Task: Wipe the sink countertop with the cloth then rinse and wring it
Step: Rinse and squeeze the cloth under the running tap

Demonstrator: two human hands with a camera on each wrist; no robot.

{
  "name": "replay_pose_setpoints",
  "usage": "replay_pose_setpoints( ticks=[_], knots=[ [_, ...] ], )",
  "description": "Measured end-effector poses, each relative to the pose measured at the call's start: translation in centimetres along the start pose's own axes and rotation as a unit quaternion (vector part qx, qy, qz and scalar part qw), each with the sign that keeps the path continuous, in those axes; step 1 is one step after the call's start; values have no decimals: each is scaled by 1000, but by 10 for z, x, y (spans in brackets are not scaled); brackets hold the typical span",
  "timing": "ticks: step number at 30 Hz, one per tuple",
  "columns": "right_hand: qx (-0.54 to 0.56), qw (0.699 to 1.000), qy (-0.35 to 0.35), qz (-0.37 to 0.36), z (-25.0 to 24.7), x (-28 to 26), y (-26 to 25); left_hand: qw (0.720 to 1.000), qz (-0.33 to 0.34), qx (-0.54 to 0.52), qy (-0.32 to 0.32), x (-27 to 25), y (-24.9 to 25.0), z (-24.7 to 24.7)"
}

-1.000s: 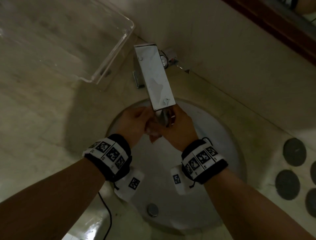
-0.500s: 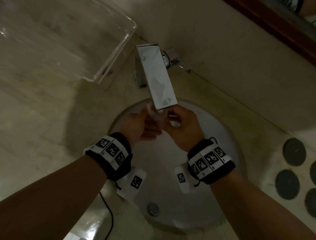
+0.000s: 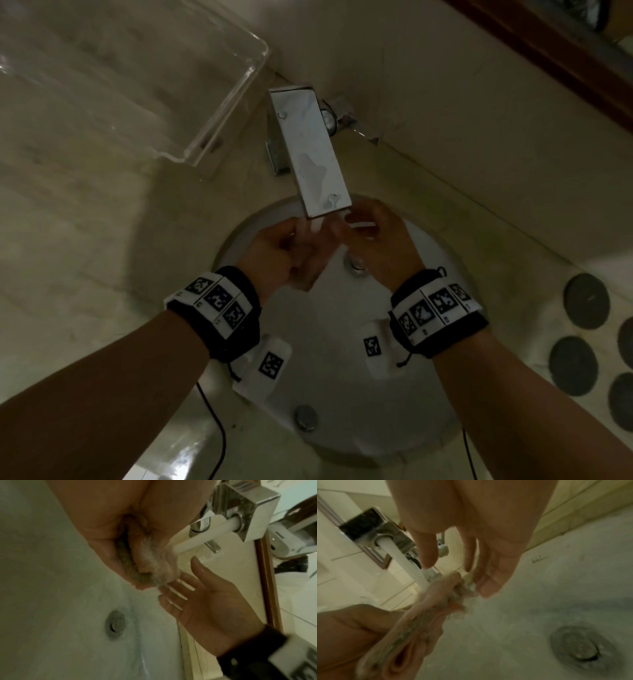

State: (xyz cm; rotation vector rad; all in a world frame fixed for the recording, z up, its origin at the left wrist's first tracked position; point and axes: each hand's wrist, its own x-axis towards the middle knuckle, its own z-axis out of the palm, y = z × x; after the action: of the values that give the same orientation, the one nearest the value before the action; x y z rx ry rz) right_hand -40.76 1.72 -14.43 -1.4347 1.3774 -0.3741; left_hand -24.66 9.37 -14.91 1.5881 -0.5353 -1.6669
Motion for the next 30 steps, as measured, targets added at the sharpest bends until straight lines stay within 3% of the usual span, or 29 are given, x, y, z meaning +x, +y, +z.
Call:
replay_pose_setpoints(
  ticks=[2, 4, 10, 15, 19, 23, 27, 30],
  knots=[
    [-12, 998, -54, 35, 4, 3, -2, 1000, 17, 12, -12, -2, 4, 2],
    [0, 996, -83, 15, 6, 2, -6, 999, 29, 12, -17, -3, 6, 3],
    [61, 998, 10, -7, 4, 0, -11, 997, 46, 66, 13, 4, 1, -2],
    [102, 994, 36, 2, 0, -6, -10, 995, 41, 83, 45, 8, -1, -4],
    [117, 991, 58, 6, 0, -11, -12, 991, 42, 69, 107, 12, 0, -8],
    [128, 989, 58, 52, 1, -10, -10, 995, 31, -17, 91, 7, 9, -3],
    [43, 998, 33, 37, -2, -11, -9, 997, 0, -31, 75, 6, 8, 0],
    [-133, 988, 34, -69, 0, -13, -7, 999, 7, -42, 32, 4, 10, 2]
  ],
)
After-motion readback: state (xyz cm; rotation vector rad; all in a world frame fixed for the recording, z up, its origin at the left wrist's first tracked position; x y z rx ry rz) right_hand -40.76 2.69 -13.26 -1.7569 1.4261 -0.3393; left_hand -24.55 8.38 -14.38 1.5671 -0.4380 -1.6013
